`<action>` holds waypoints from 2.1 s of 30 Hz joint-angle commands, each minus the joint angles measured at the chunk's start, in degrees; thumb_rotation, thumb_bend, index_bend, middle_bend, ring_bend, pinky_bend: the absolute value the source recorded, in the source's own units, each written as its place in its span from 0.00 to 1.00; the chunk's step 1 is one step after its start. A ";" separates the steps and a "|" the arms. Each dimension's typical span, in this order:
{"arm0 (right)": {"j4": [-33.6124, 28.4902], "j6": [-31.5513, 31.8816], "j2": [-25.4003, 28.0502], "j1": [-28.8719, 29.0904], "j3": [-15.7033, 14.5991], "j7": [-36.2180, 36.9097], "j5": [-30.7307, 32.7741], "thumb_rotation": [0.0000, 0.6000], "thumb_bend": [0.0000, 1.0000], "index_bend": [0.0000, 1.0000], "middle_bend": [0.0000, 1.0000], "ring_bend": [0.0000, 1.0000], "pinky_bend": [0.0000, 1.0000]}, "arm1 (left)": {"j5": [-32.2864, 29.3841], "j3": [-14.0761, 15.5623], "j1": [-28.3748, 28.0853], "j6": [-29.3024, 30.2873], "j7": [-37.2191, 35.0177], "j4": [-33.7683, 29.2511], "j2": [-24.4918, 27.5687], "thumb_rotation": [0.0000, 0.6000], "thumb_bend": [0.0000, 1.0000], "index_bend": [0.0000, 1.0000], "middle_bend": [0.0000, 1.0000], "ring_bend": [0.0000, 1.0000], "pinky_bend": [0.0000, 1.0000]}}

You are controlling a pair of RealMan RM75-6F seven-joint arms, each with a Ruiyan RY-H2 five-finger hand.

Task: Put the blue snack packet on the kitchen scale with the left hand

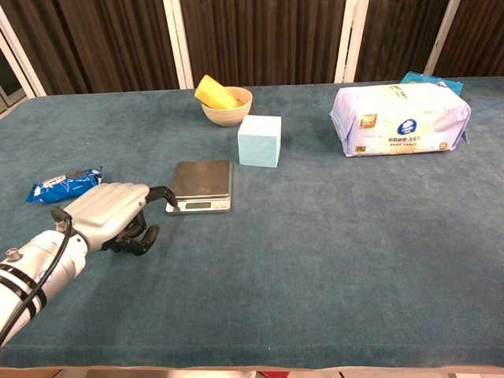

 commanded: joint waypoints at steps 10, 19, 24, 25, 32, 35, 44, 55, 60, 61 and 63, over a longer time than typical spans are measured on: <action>-0.07 0.24 0.07 -0.13 0.04 0.03 -0.01 1.00 0.19 0.00 0.00 0.00 0.00 | -0.84 -0.08 -0.48 -0.63 0.14 0.76 -0.05 1.00 0.56 0.28 1.00 1.00 1.00; -0.04 0.45 0.17 -0.19 0.05 0.26 -0.12 1.00 0.19 0.00 0.00 0.00 0.00 | -0.77 0.22 -0.48 -0.31 0.35 0.40 0.15 1.00 0.56 0.28 1.00 1.00 1.00; -0.04 0.50 0.19 -0.20 0.12 0.32 -0.05 1.00 0.19 0.00 0.00 0.00 0.00 | -0.98 0.31 -0.47 -0.49 0.13 0.70 0.21 1.00 0.56 0.29 1.00 1.00 1.00; -0.05 0.47 0.18 -0.19 0.10 0.32 -0.08 1.00 0.19 0.00 0.00 0.00 0.00 | -0.98 0.37 -0.44 -0.46 0.13 0.69 0.23 1.00 0.56 0.29 1.00 1.00 1.00; -0.09 0.54 0.19 -0.22 0.16 0.36 -0.07 1.00 0.19 0.00 0.00 0.00 0.00 | -0.73 0.55 -0.58 -0.51 0.02 0.62 0.40 1.00 0.56 0.29 1.00 1.00 1.00; -0.11 0.57 0.23 -0.22 0.15 0.48 -0.07 1.00 0.19 0.00 0.00 0.00 0.00 | -0.82 0.85 -0.41 -0.54 0.07 0.58 0.42 1.00 0.56 0.30 1.00 1.00 1.00; -0.07 0.89 0.41 -0.35 0.19 0.85 -0.03 1.00 0.19 0.00 0.00 0.00 0.00 | -0.54 1.08 -0.39 -0.30 -0.04 1.00 0.04 1.00 0.56 0.31 1.00 1.00 1.00; -0.11 0.80 0.62 -0.42 -0.03 0.69 -0.29 1.00 0.19 0.00 0.00 0.00 0.00 | 10.08 0.53 0.32 9.38 -7.88 -4.61 3.03 1.00 0.43 0.03 0.99 1.00 1.00; 0.12 1.36 0.78 -0.60 0.05 0.94 -0.37 1.00 0.19 0.00 0.00 0.00 0.00 | 10.46 -2.50 1.67 15.00 -4.59 -2.54 5.53 1.00 0.38 0.03 0.92 1.00 1.00; 0.15 1.33 0.75 -0.58 0.03 0.89 -0.45 1.00 0.19 0.00 0.00 0.00 0.00 | 8.47 -3.61 1.98 14.41 -4.18 -2.84 6.25 1.00 0.38 0.03 0.93 1.00 1.00; 0.17 1.25 0.72 -0.54 -0.07 0.81 -0.67 1.00 0.19 0.00 0.00 0.00 0.00 | 4.86 -5.02 2.29 12.47 -3.16 -3.44 7.56 1.00 0.37 0.06 0.97 1.00 1.00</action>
